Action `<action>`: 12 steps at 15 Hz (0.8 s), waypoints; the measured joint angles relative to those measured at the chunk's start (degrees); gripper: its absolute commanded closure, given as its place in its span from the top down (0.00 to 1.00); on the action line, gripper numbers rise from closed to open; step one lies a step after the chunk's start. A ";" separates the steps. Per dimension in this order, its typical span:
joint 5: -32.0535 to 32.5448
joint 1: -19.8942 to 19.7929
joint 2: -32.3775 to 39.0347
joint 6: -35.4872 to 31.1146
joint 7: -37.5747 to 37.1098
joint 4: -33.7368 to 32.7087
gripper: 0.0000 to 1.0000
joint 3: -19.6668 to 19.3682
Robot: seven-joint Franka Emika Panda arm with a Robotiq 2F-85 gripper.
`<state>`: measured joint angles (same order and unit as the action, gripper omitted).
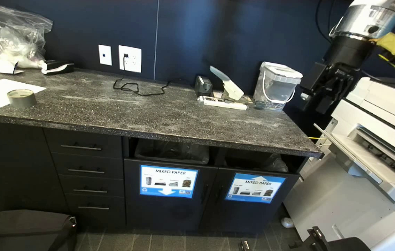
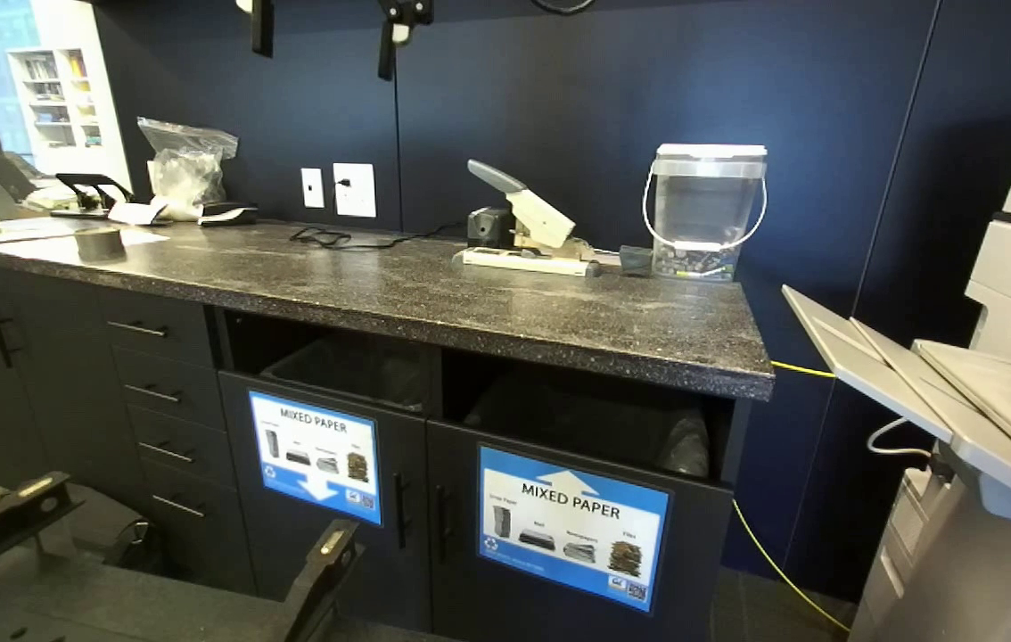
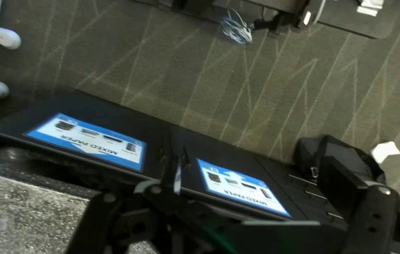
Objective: Pick up the papers from the counter and put them in the bin
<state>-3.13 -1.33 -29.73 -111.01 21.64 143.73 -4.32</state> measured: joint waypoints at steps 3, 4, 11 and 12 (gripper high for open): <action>8.03 -0.51 -3.17 4.06 -6.50 0.95 1.00 2.38; 9.77 -0.51 -4.43 5.71 -8.00 1.20 1.00 2.91; 12.23 -0.50 -10.37 10.42 -10.63 2.85 1.00 3.60; 12.24 -0.50 -10.36 10.41 -10.66 2.92 1.00 3.60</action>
